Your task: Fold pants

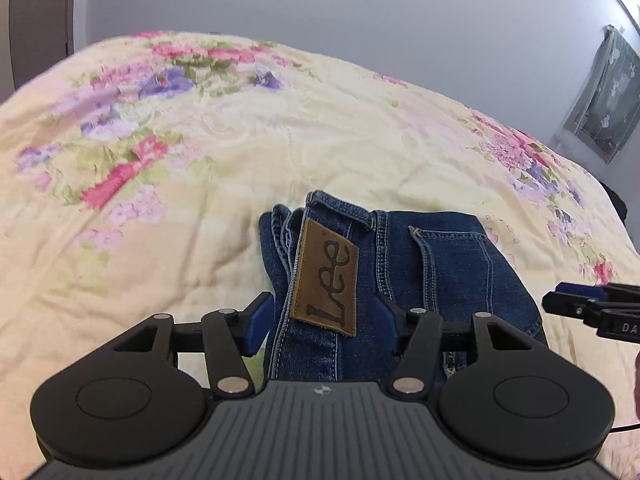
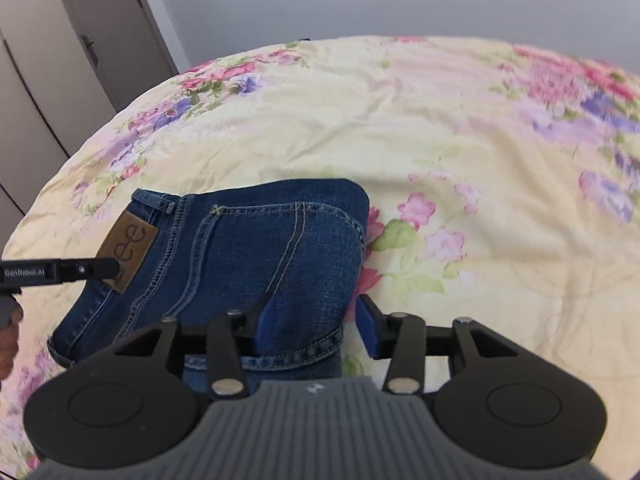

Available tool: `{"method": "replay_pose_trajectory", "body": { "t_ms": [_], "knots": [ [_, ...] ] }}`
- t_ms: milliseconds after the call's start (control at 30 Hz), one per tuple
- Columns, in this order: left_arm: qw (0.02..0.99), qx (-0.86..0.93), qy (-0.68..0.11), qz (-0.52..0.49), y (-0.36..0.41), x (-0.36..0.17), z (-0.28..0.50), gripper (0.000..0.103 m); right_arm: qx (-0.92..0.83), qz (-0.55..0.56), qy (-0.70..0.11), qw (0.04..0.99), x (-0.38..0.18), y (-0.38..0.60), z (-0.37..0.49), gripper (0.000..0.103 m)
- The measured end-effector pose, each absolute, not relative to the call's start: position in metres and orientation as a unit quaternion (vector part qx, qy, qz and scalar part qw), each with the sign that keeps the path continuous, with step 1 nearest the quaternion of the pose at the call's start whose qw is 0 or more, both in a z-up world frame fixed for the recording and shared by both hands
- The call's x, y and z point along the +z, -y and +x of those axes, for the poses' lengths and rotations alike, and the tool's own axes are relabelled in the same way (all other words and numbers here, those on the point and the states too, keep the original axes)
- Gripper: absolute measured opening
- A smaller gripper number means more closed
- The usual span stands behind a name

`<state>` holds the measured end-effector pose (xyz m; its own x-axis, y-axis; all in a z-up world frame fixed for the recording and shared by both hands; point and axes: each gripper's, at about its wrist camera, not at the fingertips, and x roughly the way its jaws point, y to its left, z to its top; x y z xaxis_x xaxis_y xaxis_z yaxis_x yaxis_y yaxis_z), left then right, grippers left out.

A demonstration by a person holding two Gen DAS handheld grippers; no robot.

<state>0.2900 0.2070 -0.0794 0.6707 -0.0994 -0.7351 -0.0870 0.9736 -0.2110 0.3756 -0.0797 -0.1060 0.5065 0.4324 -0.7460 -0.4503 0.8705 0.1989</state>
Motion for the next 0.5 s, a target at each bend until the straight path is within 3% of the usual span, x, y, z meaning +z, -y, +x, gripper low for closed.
{"method": "replay_pose_trajectory", "body": {
  "t_ms": [133, 233, 333, 500],
  "knots": [
    [0.925, 0.015, -0.375, -0.061, -0.182, -0.037, 0.254, 0.069, 0.273, -0.026, -0.375, 0.885, -0.061, 0.088, 0.333, 0.06],
    [0.93, 0.003, -0.366, -0.031, -0.161, -0.008, 0.226, 0.069, 0.282, -0.033, -0.346, 0.894, -0.03, 0.095, 0.295, 0.064],
    [0.936, 0.016, -0.352, -0.005, -0.14, 0.015, 0.195, 0.078, 0.285, -0.04, -0.313, 0.905, -0.006, 0.104, 0.25, 0.075],
    [0.943, 0.036, -0.327, 0.048, -0.104, 0.03, 0.139, 0.088, 0.26, -0.04, -0.269, 0.926, 0.015, 0.121, 0.178, 0.081]
  ]
}}
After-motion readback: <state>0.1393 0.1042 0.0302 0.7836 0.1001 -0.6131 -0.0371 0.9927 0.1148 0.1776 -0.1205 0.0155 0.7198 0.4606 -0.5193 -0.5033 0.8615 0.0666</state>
